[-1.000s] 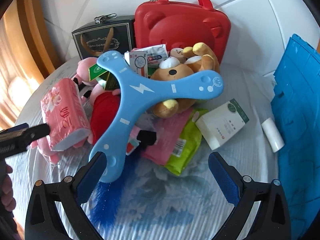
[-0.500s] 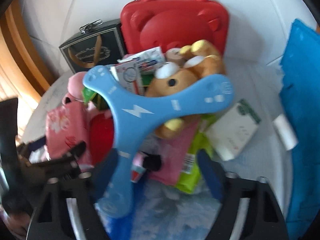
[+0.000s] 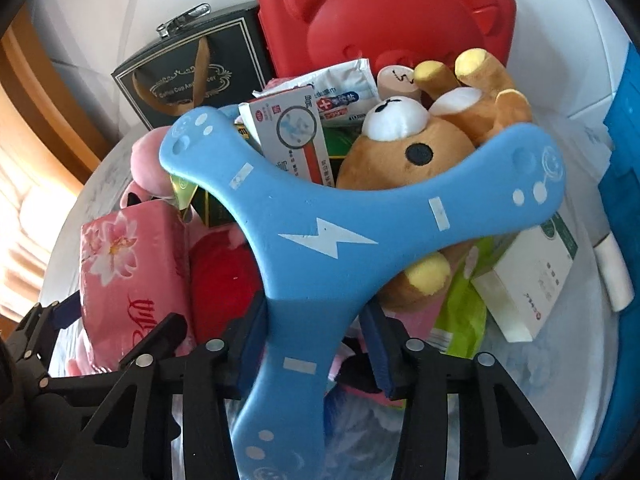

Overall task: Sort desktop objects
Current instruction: 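Grasp the pink tissue pack with the left tool while the right tool grasps the blue boomerang, then lift the tissue pack and boomerang and carry both over the blue bin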

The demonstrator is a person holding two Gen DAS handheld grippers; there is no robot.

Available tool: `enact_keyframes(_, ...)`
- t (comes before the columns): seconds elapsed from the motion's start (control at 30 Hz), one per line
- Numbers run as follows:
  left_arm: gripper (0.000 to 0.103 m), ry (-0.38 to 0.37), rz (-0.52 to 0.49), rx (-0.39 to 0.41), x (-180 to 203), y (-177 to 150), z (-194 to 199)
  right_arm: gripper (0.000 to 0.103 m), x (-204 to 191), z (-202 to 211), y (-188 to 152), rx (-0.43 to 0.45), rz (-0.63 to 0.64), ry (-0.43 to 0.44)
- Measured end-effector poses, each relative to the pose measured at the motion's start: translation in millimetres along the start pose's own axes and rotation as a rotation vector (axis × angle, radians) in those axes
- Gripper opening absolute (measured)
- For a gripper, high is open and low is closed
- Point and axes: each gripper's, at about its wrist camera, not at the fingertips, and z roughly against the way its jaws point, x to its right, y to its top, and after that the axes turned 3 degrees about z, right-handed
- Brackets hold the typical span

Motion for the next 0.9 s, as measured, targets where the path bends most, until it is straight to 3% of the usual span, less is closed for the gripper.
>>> enact_keyframes(0.2,0.091,-0.006,0.030,0.022,-3,-6,18,0.043,2,33,-10,0.061,0.034,-0.007)
enact_keyframes(0.9,0.091,-0.054,-0.075,0.222,50,-46,153,0.043,14,187,-64,0.280,0.046,-0.088)
